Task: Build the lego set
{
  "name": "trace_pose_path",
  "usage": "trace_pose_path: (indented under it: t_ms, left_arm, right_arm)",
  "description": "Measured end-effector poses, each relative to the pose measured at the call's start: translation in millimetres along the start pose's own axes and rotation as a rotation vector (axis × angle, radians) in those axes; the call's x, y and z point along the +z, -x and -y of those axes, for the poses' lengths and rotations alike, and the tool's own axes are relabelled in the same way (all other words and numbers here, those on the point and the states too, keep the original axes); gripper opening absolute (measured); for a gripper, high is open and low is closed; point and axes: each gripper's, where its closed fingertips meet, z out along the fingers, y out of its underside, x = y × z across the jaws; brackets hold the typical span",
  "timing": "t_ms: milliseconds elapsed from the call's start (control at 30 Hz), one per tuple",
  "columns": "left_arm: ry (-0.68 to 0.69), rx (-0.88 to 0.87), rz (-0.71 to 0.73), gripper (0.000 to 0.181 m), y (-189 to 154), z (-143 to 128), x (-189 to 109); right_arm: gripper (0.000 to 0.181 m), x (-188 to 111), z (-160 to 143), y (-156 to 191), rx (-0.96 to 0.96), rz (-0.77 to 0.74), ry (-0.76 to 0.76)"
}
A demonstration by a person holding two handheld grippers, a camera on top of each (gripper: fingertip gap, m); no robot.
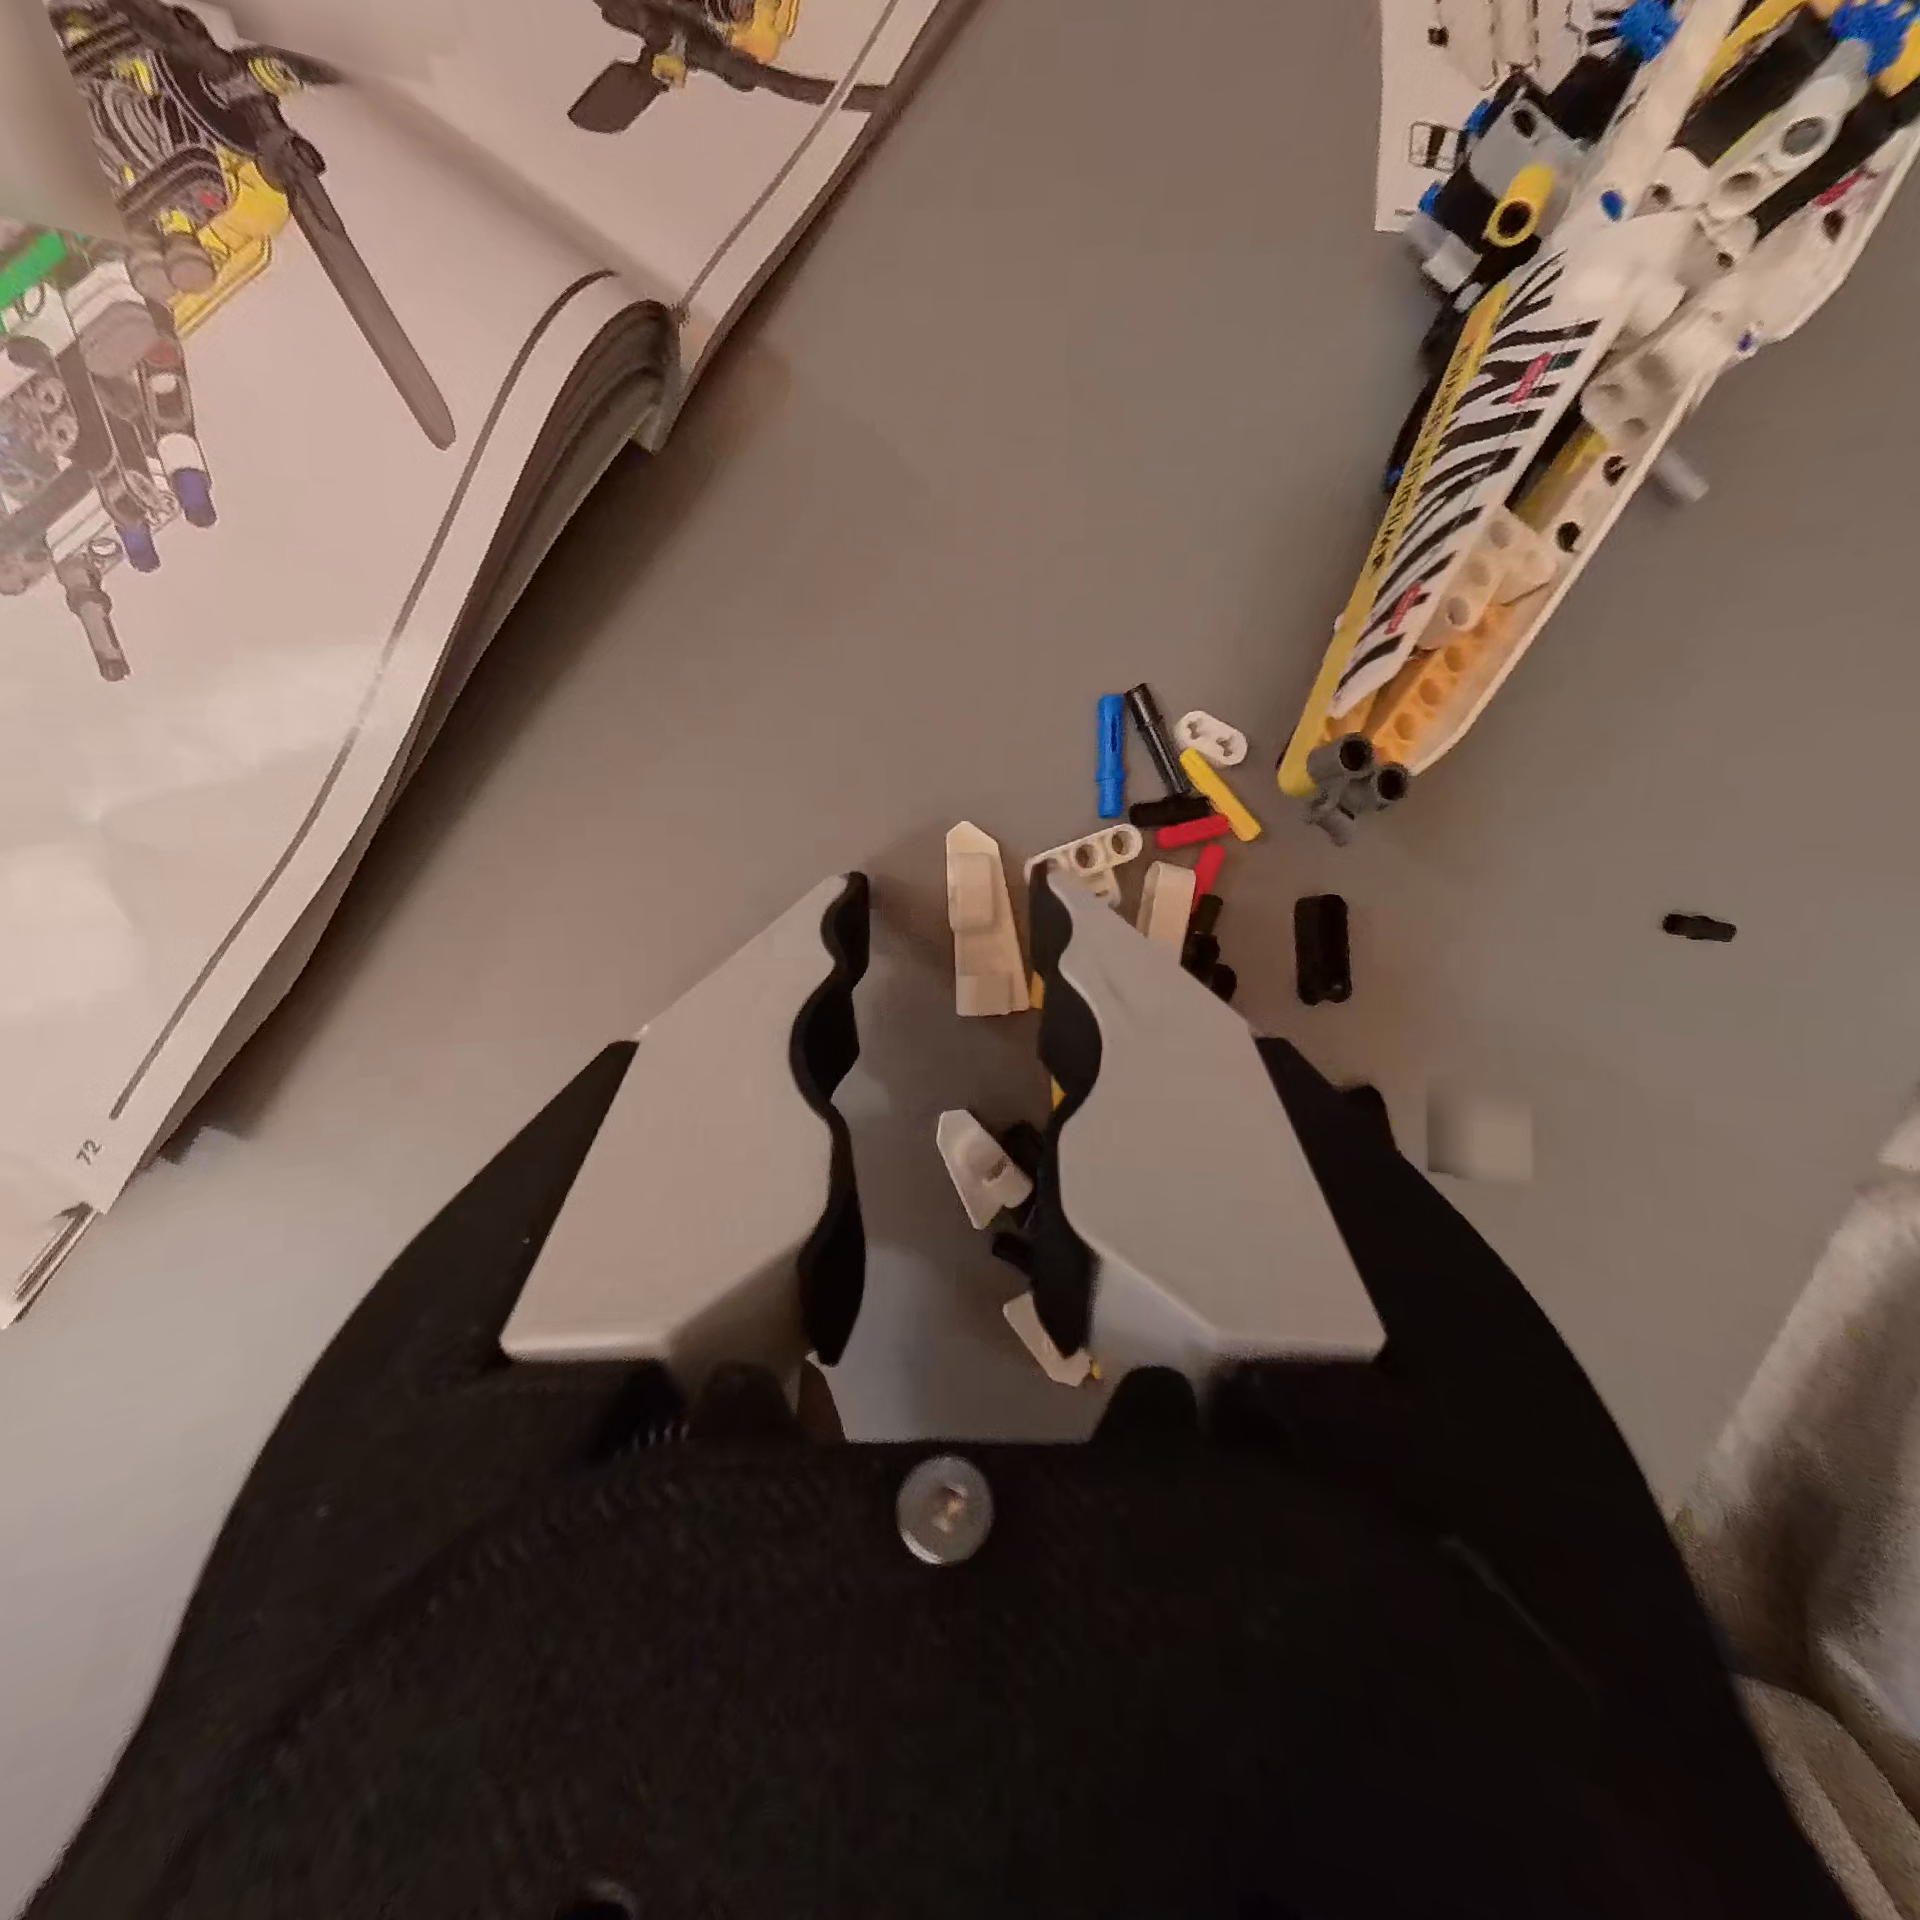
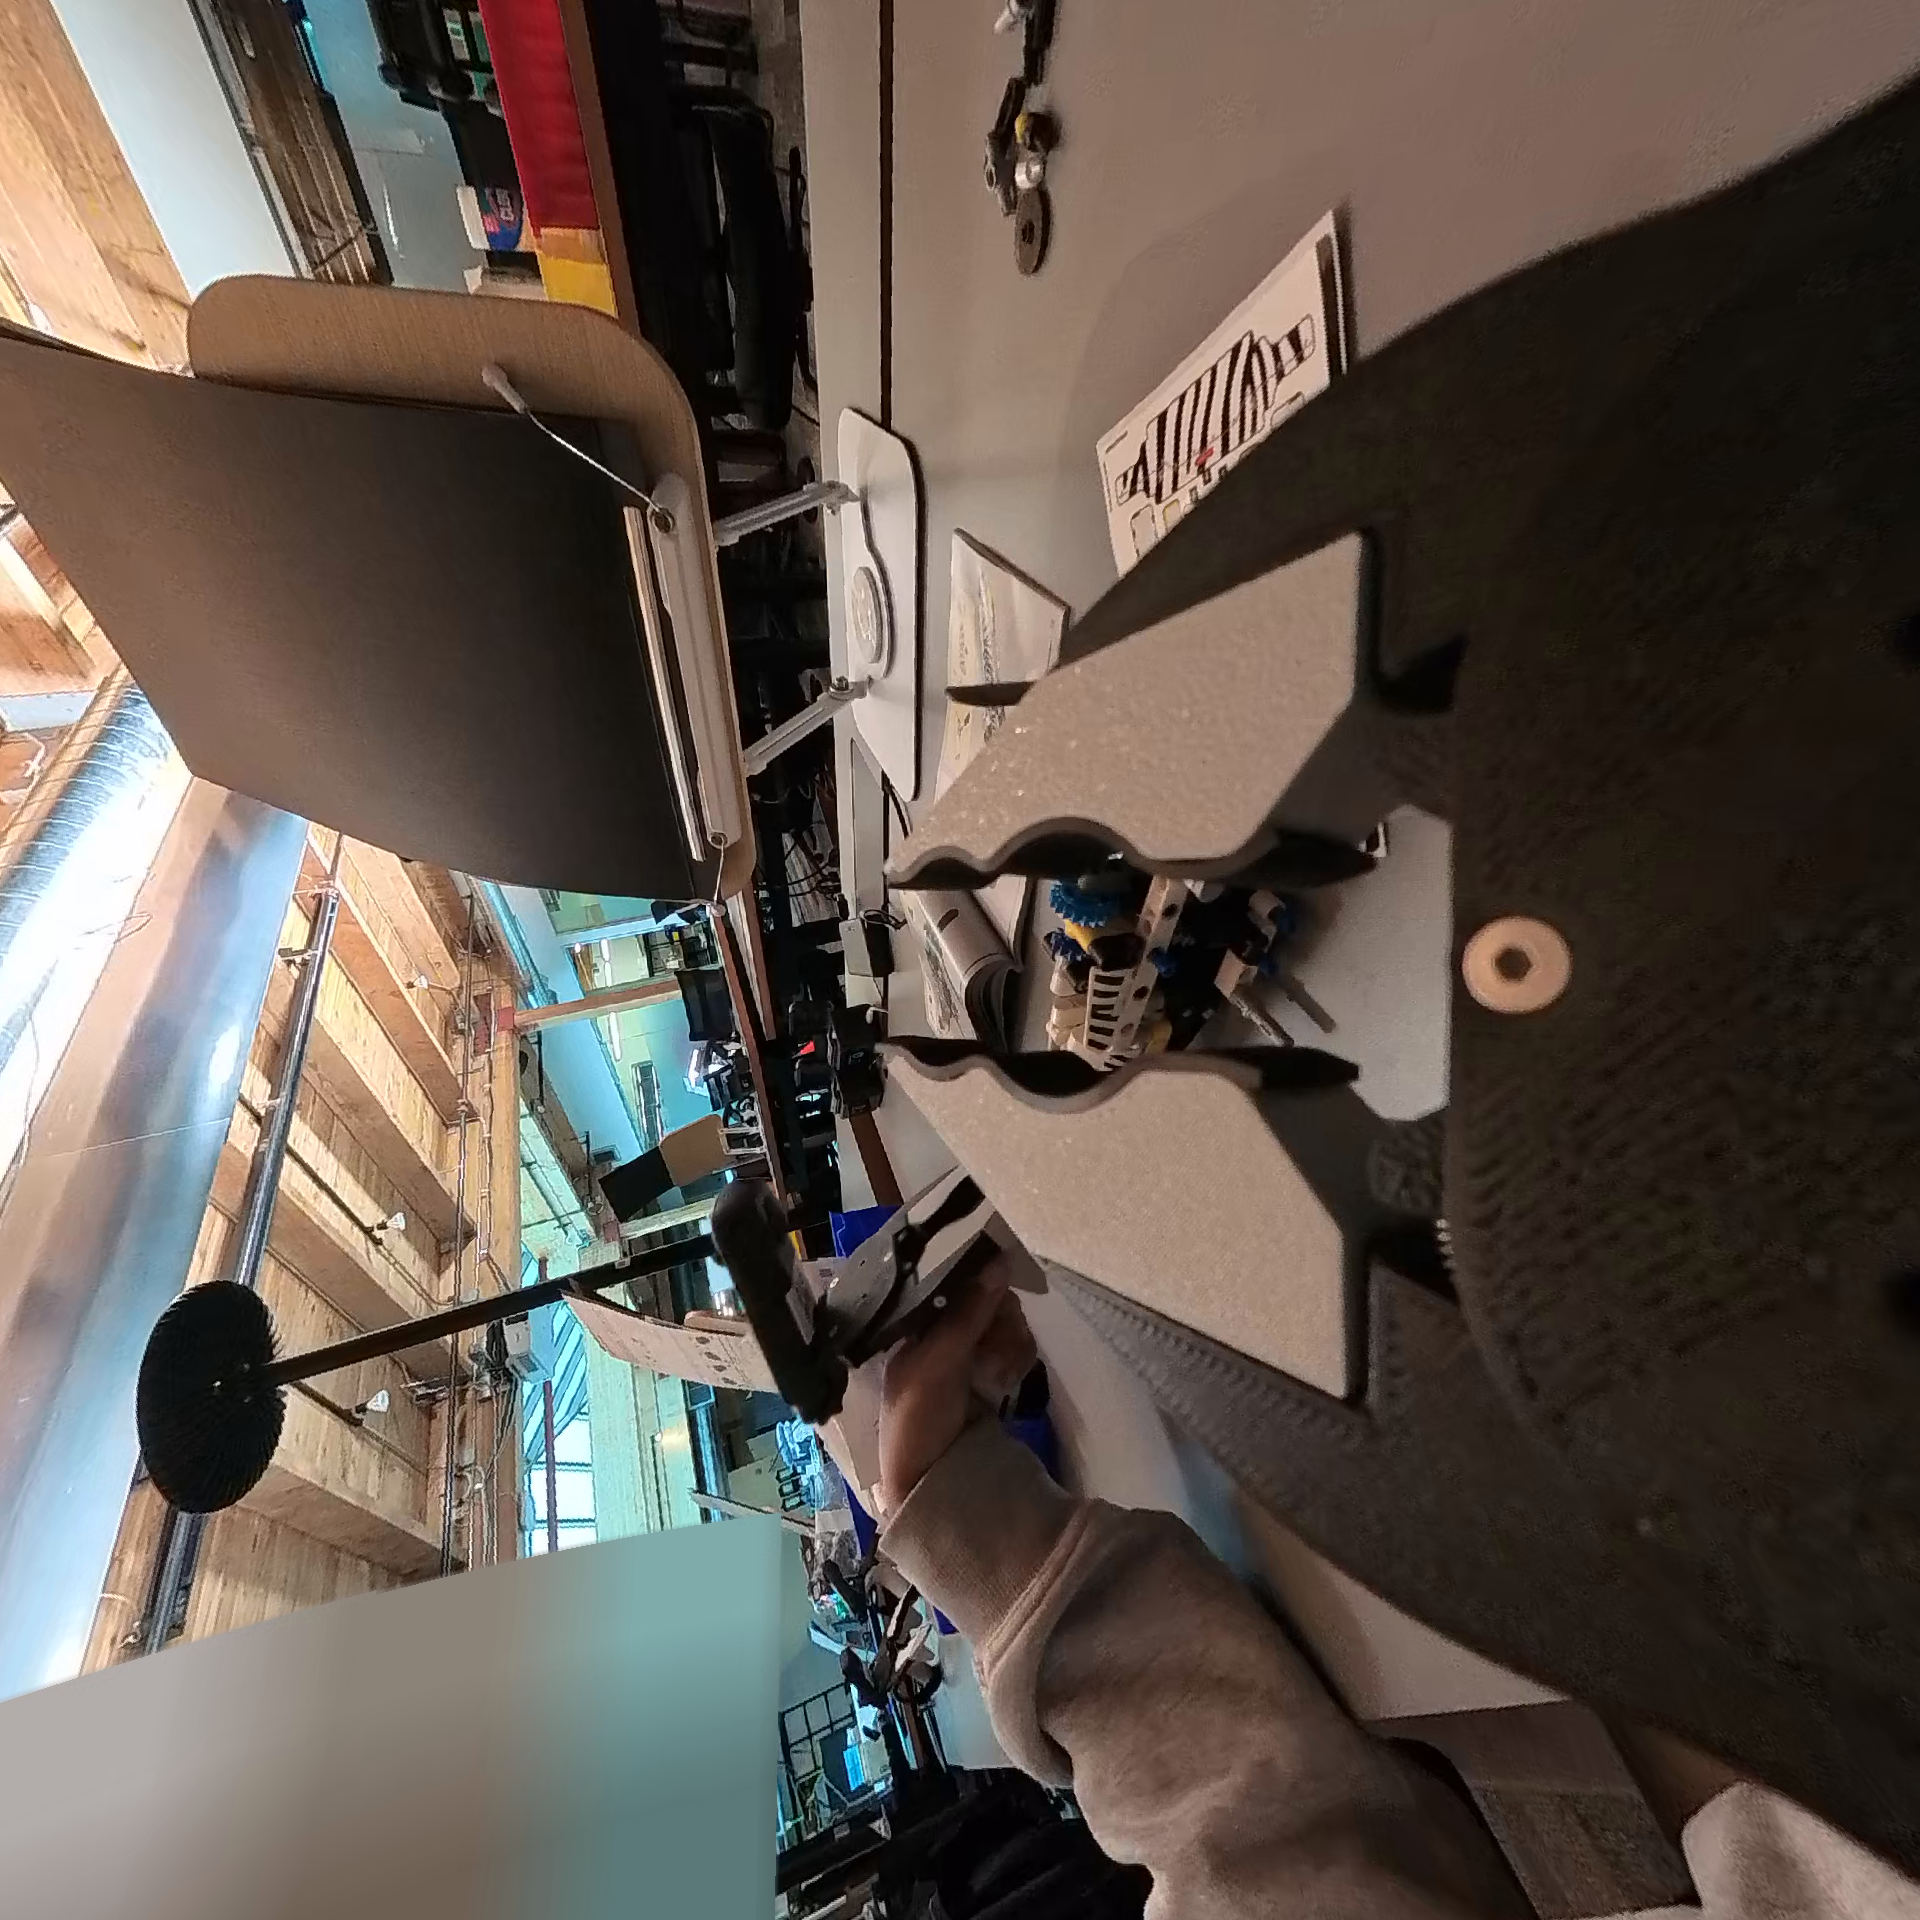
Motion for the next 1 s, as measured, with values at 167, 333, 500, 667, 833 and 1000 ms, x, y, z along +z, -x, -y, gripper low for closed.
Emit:
trace_pose_path:
  t_ms: [167,333,500,667,833,1000]
  left_arm:
    - [-0.016,-0.031,-0.020,0.025,2.5,-0.7,1.0]
    - [-0.008,-0.019,-0.014,0.014,3.5,-2.8,0.9]
    - [-0.022,0.012,-0.028,0.006,-0.2,-0.9,-1.4]
    - [-0.110,0.043,-0.043,0.006,-4.6,12.7,-14.0]
    - [-0.330,0.173,-0.115,0.006,-32.4,50.1,-37.5]
    - [-0.611,0.343,-0.297,0.006,-97.9,97.3,-65.9]
  right_arm:
    - [0.025,-0.6,0.6,0.3,-0.001,0.002,-0.004]
    - [0.025,-0.7,0.8,0.3,0.001,0.003,-0.005]
    - [0.025,-0.7,0.7,0.5,-0.002,0.002,-0.004]
    - [0.025,-0.3,0.3,0.9,-0.006,0.001,-0.002]
    - [0.025,0.1,-0.1,0.9,-0.008,0.001,0.001]
    - [0.026,1.2,-1.4,3.3,-0.022,0.009,0.010]
